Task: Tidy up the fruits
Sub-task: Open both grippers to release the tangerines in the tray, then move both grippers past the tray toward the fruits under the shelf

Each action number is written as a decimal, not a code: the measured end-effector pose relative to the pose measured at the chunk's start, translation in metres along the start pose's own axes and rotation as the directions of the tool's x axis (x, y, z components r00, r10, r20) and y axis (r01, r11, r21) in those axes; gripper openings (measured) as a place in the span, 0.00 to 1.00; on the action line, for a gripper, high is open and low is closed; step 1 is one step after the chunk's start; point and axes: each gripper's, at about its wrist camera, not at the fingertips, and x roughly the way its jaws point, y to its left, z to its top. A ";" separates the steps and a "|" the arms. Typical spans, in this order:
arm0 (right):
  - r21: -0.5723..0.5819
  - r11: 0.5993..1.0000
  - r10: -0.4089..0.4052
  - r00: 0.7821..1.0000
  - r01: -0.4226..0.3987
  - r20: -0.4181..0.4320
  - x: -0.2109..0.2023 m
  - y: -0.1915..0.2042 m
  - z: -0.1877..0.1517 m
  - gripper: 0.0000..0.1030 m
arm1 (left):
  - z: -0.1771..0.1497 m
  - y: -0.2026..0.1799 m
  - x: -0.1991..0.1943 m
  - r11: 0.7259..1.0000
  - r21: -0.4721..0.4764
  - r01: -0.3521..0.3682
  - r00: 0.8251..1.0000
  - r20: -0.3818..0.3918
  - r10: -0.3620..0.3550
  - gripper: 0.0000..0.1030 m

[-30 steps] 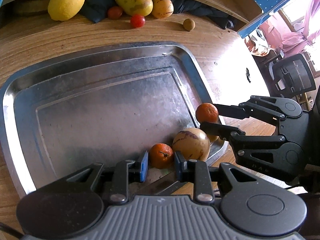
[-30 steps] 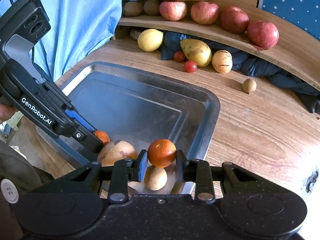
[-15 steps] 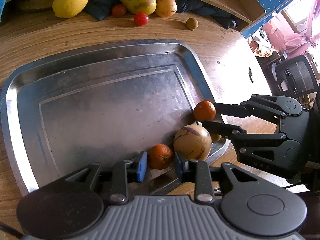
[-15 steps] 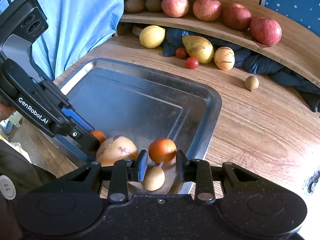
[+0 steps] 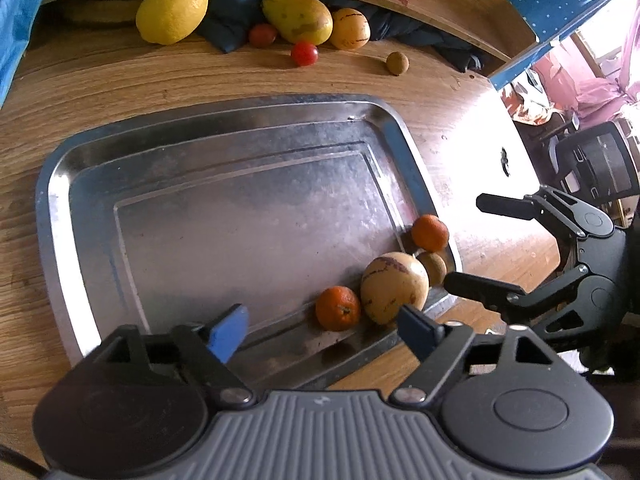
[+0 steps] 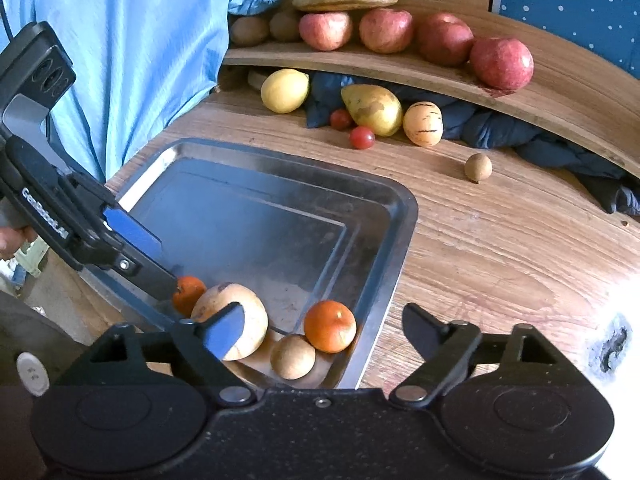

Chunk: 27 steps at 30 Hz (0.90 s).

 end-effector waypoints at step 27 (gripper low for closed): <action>-0.068 0.993 -0.100 0.994 0.097 -0.041 0.000 -0.033 0.019 0.99 | 0.045 0.033 -0.030 0.969 -0.032 -0.245 0.965 0.091 0.247 0.99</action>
